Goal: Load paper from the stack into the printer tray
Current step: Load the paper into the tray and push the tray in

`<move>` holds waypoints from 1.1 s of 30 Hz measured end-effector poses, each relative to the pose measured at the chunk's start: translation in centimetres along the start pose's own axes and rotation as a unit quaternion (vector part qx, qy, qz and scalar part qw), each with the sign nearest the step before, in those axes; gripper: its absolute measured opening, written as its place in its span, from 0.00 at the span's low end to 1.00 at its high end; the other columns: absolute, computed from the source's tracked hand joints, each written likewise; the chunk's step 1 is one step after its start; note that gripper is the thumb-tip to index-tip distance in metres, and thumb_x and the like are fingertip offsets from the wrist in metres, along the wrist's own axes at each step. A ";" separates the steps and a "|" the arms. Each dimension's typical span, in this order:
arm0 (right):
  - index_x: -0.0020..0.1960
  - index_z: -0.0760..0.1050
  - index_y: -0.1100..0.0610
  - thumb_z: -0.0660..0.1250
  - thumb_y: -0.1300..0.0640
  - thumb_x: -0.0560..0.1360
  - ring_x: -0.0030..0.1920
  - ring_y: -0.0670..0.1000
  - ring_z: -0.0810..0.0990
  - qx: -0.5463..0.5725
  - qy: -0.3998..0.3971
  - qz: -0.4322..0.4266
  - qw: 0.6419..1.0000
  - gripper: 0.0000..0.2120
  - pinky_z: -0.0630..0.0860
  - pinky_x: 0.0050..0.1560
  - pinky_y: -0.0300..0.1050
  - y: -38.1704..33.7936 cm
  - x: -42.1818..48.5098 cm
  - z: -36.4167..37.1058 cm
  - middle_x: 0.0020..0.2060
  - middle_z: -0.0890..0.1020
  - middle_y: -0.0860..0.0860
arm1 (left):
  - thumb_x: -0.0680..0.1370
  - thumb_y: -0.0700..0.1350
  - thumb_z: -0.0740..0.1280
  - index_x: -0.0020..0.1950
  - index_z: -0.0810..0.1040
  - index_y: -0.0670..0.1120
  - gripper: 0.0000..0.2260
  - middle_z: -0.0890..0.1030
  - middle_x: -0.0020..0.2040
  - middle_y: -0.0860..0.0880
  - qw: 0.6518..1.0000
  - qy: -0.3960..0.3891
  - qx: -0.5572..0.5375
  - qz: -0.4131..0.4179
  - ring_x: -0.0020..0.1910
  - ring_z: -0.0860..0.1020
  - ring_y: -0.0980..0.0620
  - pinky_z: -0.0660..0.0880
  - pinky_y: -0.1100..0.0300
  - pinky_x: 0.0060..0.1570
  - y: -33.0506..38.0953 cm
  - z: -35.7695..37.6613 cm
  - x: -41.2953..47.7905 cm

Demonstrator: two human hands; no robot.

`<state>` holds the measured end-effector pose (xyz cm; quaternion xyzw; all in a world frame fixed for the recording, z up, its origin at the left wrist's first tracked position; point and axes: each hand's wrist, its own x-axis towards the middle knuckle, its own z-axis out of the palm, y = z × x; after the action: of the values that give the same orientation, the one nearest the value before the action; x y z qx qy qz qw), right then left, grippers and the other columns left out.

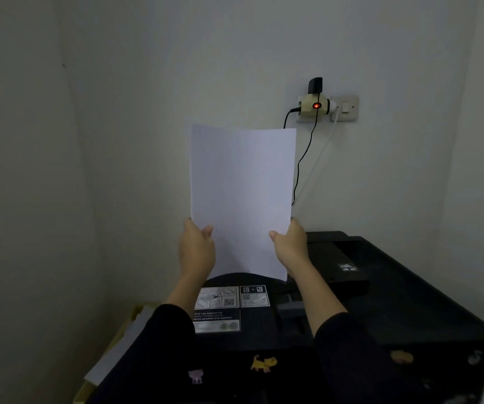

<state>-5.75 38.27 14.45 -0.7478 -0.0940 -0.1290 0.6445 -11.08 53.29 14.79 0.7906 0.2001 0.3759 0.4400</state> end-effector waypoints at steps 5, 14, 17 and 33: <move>0.73 0.62 0.61 0.60 0.65 0.79 0.66 0.55 0.72 0.003 -0.036 0.014 0.999 0.23 0.65 0.61 0.40 2.2 -1.7 0.4 0.67 0.73 0.56 | 0.82 0.41 0.58 0.62 0.64 0.40 0.10 0.74 0.58 0.39 0.998 -0.042 -0.057 -0.004 0.60 0.74 0.42 0.71 0.53 0.54 -2.8 0.8 -1.7; 0.74 0.61 0.59 0.59 0.62 0.80 0.69 0.56 0.70 0.012 -0.030 0.031 0.999 0.23 0.65 0.70 0.47 2.8 -1.7 0.7 0.69 0.71 0.56 | 0.81 0.40 0.60 0.70 0.64 0.40 0.18 0.75 0.62 0.45 0.989 -0.024 -0.139 -0.047 0.60 0.74 0.47 0.69 0.56 0.59 -3.5 0.7 -1.9; 0.73 0.63 0.60 0.59 0.62 0.80 0.68 0.56 0.71 0.021 -0.028 0.035 0.999 0.21 0.66 0.69 0.48 2.8 -1.8 0.8 0.68 0.72 0.57 | 0.81 0.41 0.60 0.65 0.68 0.38 0.14 0.76 0.63 0.40 0.991 -0.026 -0.120 -0.054 0.62 0.74 0.44 0.68 0.58 0.57 -3.3 0.8 -2.1; 0.30 0.65 0.58 0.57 0.68 0.71 0.31 0.50 0.69 -0.048 0.086 0.038 0.994 0.13 0.61 0.27 0.38 0.3 -3.8 -5.5 0.30 0.72 0.49 | 0.79 0.38 0.58 0.65 0.74 0.37 0.16 0.78 0.61 0.38 0.997 0.005 0.029 -0.066 0.57 0.76 0.39 0.71 0.57 0.48 2.5 0.0 -5.5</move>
<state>-9.67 32.86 13.72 -0.7669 -0.0036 -0.1721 0.6183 -14.64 48.40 14.58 0.7863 0.2652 0.3437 0.4398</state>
